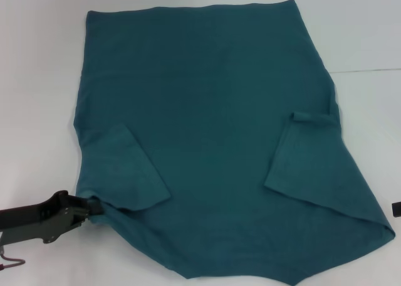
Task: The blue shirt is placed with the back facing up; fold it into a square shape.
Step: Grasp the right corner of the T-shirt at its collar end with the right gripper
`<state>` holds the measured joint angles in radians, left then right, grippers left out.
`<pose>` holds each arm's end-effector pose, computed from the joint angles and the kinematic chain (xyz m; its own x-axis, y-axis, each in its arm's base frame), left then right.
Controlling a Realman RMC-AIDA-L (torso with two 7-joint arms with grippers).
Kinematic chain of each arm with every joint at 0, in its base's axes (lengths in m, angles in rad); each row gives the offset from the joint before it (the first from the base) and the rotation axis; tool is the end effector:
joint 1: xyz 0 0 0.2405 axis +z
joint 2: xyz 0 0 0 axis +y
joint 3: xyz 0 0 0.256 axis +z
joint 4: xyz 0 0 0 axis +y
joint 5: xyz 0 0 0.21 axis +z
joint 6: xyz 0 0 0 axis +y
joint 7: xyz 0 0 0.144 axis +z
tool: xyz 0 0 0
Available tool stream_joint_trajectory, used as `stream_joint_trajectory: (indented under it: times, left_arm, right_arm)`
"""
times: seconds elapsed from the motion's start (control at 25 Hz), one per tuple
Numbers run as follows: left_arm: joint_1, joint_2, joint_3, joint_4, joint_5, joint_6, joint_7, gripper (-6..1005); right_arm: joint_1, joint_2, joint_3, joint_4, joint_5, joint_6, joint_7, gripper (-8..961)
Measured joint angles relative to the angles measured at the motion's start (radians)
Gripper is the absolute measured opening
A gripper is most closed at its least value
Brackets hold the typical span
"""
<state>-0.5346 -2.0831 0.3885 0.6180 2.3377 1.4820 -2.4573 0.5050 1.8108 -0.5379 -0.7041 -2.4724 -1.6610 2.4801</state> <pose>-0.3157 0.3191 0.0023 -0.1767 0.9005 0.3973 0.9639 0.0766 0.2551 0.3578 0.3096 0.1172 -0.0032 -0.9608 -0.2772 -0.9955 0.0292 -0.0896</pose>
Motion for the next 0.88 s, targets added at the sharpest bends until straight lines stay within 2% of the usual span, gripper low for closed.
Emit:
stream_joint_trajectory:
  times: [0.32,0.68,0.76,0.88]
  left_arm:
    - [0.003,0.000,-0.004,0.000,0.000,-0.009,-0.001,20]
    - [0.000,0.000,-0.004,0.000,-0.003,-0.011,-0.003,20]
    - [0.001,0.000,-0.004,0.000,-0.003,-0.012,-0.003,20]
    - [0.002,0.000,-0.006,0.000,-0.003,-0.012,-0.003,21]
  right_arm:
    - [-0.001,0.026,0.002,0.002,-0.005,0.041,-0.018,443]
    - [0.008,0.027,-0.003,0.011,-0.021,0.046,-0.002,457]
    - [0.008,0.027,-0.004,0.010,-0.030,0.052,0.007,633]
    - [0.007,0.029,-0.005,0.014,-0.034,0.064,0.010,603]
